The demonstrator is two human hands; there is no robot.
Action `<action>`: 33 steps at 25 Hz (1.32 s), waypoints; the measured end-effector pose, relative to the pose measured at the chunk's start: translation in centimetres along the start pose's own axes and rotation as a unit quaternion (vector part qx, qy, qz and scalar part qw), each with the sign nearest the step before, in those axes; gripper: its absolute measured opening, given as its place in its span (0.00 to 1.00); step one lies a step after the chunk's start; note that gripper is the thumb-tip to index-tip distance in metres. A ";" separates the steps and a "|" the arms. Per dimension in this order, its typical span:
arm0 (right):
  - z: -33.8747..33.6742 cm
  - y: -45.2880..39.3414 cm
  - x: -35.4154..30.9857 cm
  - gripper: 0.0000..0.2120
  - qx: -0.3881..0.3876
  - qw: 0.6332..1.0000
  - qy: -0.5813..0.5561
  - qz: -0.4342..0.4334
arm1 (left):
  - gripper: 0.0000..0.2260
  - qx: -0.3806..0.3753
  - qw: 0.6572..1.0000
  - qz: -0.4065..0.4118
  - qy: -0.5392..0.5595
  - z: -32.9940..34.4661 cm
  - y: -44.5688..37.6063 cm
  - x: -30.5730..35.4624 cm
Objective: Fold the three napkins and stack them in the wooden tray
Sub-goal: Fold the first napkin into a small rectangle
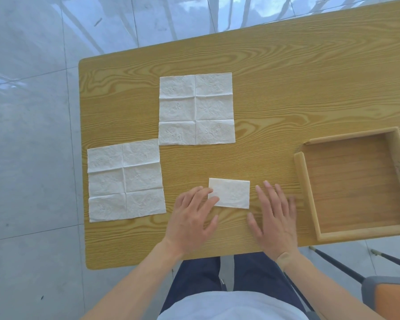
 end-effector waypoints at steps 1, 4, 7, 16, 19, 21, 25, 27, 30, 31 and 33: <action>0.2 0.4 -0.5 0.31 -0.001 0.999 0.008 -0.052 | 0.18 -0.016 1.000 0.012 -0.024 0.3 0.5 -0.4; 1.0 1.7 -1.5 0.30 -0.023 0.987 0.051 -0.153 | 0.24 -0.069 0.994 0.010 -0.085 0.9 1.5 -1.1; 1.6 2.0 -1.6 0.30 -0.039 0.983 0.082 -0.162 | 0.29 -0.111 0.988 0.011 -0.110 1.6 2.1 -1.5; 0.8 -1.6 -1.5 0.30 -0.069 0.981 0.079 -0.163 | 0.29 -0.127 0.982 -0.054 -0.132 1.6 1.1 -1.4; 0.3 -2.7 -1.4 0.30 -0.085 0.977 0.085 -0.177 | 0.28 -0.145 0.977 -0.077 -0.132 1.1 0.5 -1.3; -0.1 -3.0 -1.5 0.30 -0.099 0.975 0.088 -0.180 | 0.28 -0.163 0.974 -0.082 -0.135 0.8 0.3 -1.1; -1.5 -3.3 -2.3 0.29 -0.143 0.969 0.104 -0.171 | 0.28 -0.189 0.967 -0.096 -0.141 0.3 -0.1 -0.5; -2.2 -3.6 -2.8 0.28 -0.156 0.968 0.104 -0.169 | 0.27 -0.193 0.967 -0.097 -0.136 0.0 0.0 -0.2; -3.3 -4.0 -3.2 0.25 -0.160 0.967 0.085 -0.181 | 0.28 -0.177 0.974 -0.123 -0.072 -1.0 0.1 0.6; -3.6 -4.1 -3.3 0.24 -0.163 0.965 0.079 -0.188 | 0.29 -0.164 0.974 -0.152 -0.031 -1.3 0.4 0.7; -4.1 -3.9 -3.6 0.22 -0.166 0.963 0.068 -0.201 | 0.27 -0.132 0.964 -0.227 0.050 -2.0 1.4 0.4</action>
Point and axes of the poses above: each hand's wrist, its own y-axis away from the middle knuckle, its own z-axis out of the palm, x = y × z, the point moved 4 cm from there along -y, towards the middle knuckle, and after that the axes turned 5 degrees about y, right-handed, at the moved point
